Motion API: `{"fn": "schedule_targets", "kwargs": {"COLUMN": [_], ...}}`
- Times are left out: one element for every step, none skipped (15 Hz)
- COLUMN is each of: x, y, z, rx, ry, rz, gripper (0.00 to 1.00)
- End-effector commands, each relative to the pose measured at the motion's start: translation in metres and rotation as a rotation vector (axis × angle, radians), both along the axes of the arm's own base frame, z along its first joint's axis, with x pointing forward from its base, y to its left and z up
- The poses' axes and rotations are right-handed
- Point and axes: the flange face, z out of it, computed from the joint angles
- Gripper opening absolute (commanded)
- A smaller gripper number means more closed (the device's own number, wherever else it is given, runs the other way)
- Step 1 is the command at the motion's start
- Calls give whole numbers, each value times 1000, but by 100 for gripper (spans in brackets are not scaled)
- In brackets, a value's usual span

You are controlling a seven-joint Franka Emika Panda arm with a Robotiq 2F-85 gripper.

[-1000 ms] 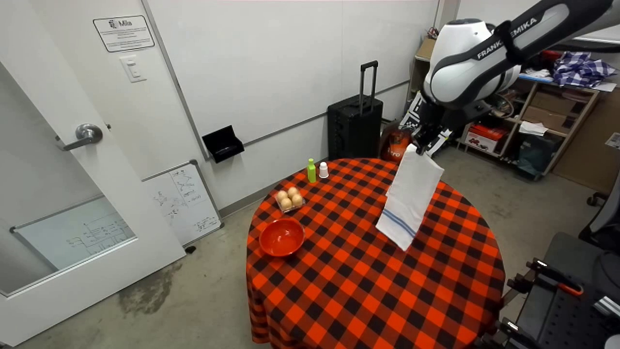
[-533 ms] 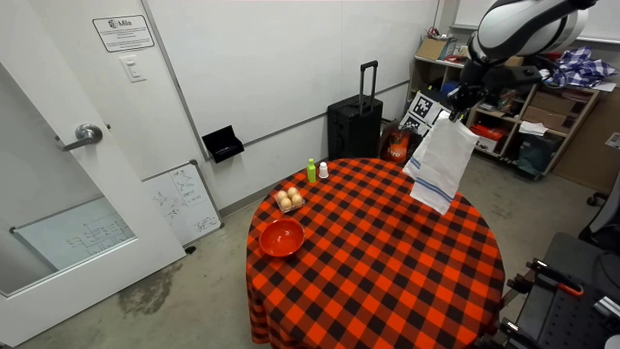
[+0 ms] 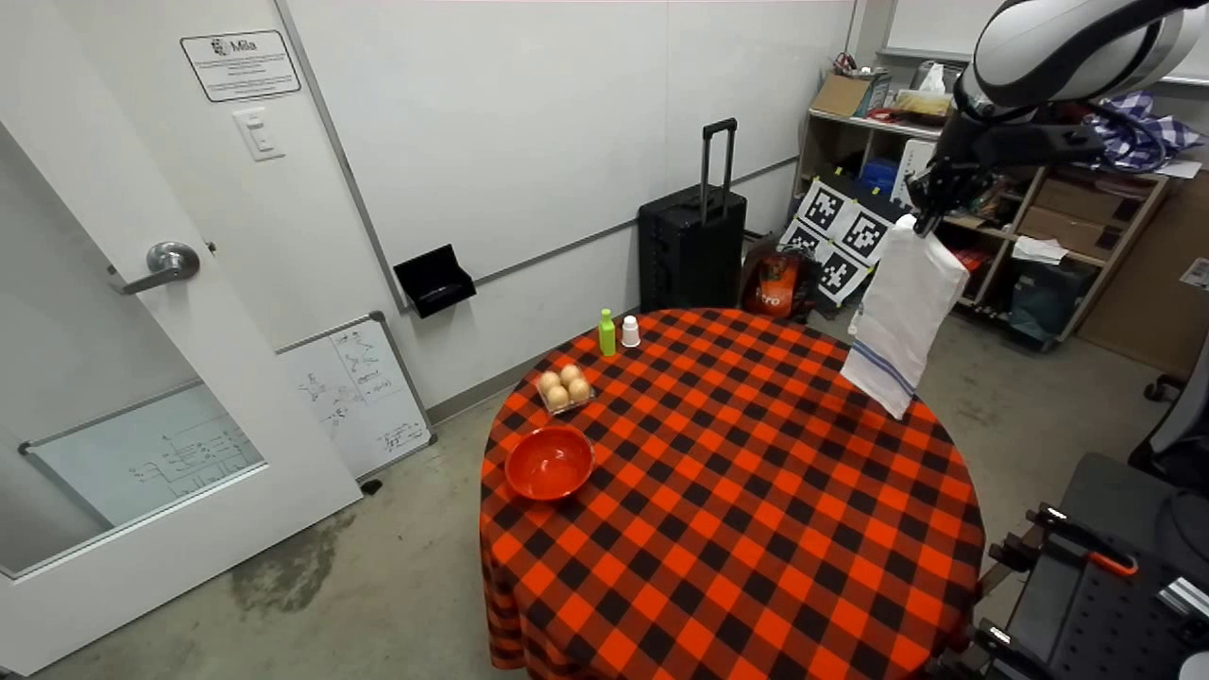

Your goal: Fold the towel

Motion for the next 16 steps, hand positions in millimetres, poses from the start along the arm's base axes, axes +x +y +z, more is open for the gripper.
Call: {"fn": "schedule_targets", "kwargs": {"x": [25,34,43,52,61,69,78,68,73,76,79,83,88,92,97,101], "y": [61,83,107,129,154,176,201,217,239,256,275,291,308,324,339,356], "z": [-49,-68,-88,-107,-128,-146,-165,-167,-183,-192,-203,-208,-216,-222,-227,-236], "rx": [24,62,112,150,195,235,273,308,336,357,368,377,373,373,367,357], "ry": [126,173,221,265,303,344,382,422,464,501,535,560,580,598,609,621], "rz": [38,64,94,120,147,170,199,223,247,262,278,290,299,318,327,337], "gripper": [1,1,1,1,1,1,1,1,1,1,1,1,1,1,1,1]}}
